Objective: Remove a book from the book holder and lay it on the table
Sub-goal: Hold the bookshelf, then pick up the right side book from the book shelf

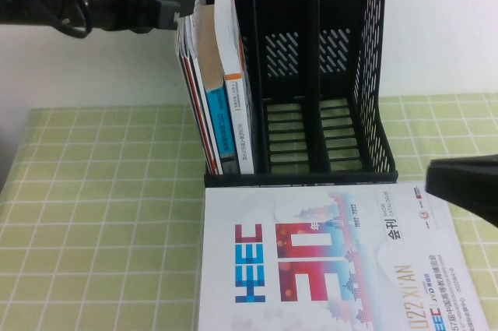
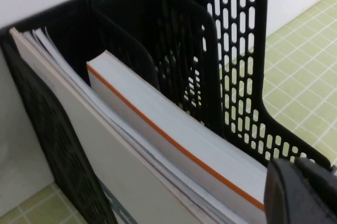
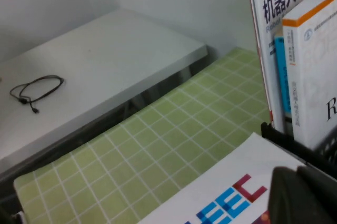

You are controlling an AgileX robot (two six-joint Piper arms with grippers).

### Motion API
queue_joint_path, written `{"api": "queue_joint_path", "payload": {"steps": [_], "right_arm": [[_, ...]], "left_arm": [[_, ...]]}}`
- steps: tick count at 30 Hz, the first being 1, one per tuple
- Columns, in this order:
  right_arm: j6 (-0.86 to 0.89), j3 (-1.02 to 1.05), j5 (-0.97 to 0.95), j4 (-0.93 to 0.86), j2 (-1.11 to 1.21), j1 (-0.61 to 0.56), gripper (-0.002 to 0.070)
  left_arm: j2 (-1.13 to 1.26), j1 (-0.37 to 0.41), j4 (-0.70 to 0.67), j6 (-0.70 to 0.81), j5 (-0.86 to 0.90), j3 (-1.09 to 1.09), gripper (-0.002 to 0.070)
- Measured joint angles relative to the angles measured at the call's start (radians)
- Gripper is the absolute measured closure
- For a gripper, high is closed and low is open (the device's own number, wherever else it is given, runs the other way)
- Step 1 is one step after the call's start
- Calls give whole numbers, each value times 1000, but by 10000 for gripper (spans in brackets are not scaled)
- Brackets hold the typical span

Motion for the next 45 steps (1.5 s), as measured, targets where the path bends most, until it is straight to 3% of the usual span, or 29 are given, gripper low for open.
{"api": "queue_joint_path", "payload": {"steps": [5,11,13,18,21,26,45], "right_arm": [[1,-116,-147,-16,152,133,671],[81,-265,-480,-85,344,358,631],[83,-319,-553,-85,422,421,570],[87,-451,-610,-64,602,487,332],[89,-510,-666,-21,687,487,264],[77,-587,-755,1,778,487,239],[71,-641,-717,36,826,493,227]], "left_arm": [[82,0,1,0,5,-18,678],[104,0,-13,8,16,-26,678],[104,0,-13,12,18,-26,678],[104,0,-13,15,17,-26,678],[104,0,-13,15,17,-26,678],[104,0,-13,16,5,-26,678],[113,0,-3,27,-11,-26,678]]}}
